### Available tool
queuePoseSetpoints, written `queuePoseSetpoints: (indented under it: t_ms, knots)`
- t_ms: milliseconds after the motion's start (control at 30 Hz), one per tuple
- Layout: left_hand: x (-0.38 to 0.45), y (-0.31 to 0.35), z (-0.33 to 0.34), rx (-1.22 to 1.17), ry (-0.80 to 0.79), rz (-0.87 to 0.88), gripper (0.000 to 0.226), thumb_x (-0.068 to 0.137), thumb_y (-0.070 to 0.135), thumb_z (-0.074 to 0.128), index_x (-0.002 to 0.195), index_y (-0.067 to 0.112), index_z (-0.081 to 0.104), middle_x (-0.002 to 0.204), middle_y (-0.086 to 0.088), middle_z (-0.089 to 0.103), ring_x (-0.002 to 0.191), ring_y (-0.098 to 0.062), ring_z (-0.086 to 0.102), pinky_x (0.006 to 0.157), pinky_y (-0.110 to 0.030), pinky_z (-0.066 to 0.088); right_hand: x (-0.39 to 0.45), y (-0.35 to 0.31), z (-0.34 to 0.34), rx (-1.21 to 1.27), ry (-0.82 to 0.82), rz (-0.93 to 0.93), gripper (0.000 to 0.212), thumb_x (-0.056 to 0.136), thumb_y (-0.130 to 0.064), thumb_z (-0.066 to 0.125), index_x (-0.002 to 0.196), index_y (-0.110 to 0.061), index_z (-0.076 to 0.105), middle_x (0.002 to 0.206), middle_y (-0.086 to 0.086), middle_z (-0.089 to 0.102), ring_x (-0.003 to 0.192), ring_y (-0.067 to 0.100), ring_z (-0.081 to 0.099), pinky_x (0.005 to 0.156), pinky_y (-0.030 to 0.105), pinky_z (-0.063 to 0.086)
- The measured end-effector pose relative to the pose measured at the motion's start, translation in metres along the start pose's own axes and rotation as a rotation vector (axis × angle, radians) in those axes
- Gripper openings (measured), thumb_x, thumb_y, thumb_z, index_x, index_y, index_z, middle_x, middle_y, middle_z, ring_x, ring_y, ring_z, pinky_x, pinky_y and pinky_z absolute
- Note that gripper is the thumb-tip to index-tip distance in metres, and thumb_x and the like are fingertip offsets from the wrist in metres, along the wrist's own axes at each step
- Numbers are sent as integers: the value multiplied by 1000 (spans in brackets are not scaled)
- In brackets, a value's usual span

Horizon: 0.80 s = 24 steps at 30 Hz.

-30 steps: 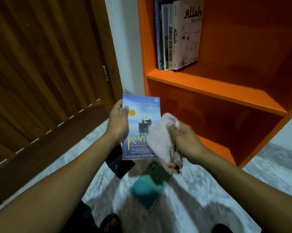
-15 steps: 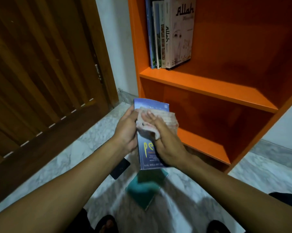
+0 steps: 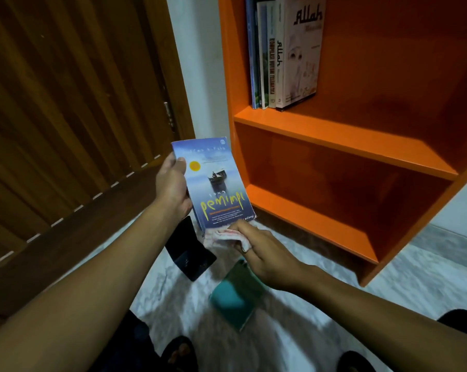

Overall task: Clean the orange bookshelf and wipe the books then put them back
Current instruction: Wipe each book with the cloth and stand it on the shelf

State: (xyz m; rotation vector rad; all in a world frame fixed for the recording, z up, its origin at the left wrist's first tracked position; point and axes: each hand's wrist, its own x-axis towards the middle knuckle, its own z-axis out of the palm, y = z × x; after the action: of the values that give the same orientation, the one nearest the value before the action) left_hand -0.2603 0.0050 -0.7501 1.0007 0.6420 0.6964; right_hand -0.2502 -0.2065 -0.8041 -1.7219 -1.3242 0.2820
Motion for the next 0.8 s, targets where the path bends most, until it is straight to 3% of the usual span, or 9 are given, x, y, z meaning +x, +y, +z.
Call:
queuePoseSetpoints:
  t_ms: [133,200,267,333,400,433,500,633,800]
  knots:
    - [-6,5,2,84,-51,92,33,104,11,44,135,13,56,119,-15,70,93,-28,72,81,-46,59,1,20,-3,50,68,126,11,102,-19,48,103,-17,59,86,-11,62,81,0,57,73,23,43]
    - [-10,8,4,142,-105,146,31,104,11,43,132,14,58,113,-10,72,90,-24,72,80,-41,58,4,29,-7,93,209,256,11,101,-25,52,99,-16,59,87,-7,62,84,9,57,79,34,43]
    - [-16,11,8,180,-178,193,29,104,9,44,127,17,59,111,-9,72,91,-23,71,83,-40,57,8,35,-21,179,349,388,14,98,-30,59,94,-18,55,84,-10,56,78,4,51,72,32,40]
    - [-23,16,12,200,-266,218,31,103,9,45,129,17,59,113,-7,73,95,-23,71,82,-38,58,15,34,-36,280,336,481,23,94,-37,63,112,-24,57,106,-11,60,96,4,55,78,29,42]
    - [-33,22,18,220,-356,229,30,103,10,46,126,22,61,108,-3,75,93,-22,73,78,-38,60,21,32,-50,380,292,460,23,96,-28,63,116,-19,59,111,-5,61,100,4,56,82,25,42]
    - [-39,24,22,219,-393,229,30,102,10,47,124,25,61,105,-2,76,91,-22,73,75,-37,61,25,29,-57,394,277,431,14,96,-22,63,105,-12,60,98,-1,60,88,4,55,78,24,41]
    - [-46,27,29,205,-435,248,30,102,11,48,125,26,60,105,-2,77,91,-23,74,71,-35,61,31,22,-69,399,272,404,29,92,-29,66,90,-2,55,84,6,49,79,10,46,73,30,36]
    - [-43,36,44,233,-470,290,30,101,16,50,126,31,59,115,-1,74,101,-22,72,78,-36,60,45,5,-104,396,316,374,44,83,-34,63,102,6,55,86,19,56,83,17,51,75,34,38]
    - [-23,49,64,603,-552,264,21,96,11,62,112,25,64,107,-12,69,91,-25,69,70,-33,59,69,-12,-160,322,439,328,32,96,-21,60,98,10,49,80,18,45,77,18,43,70,32,33]
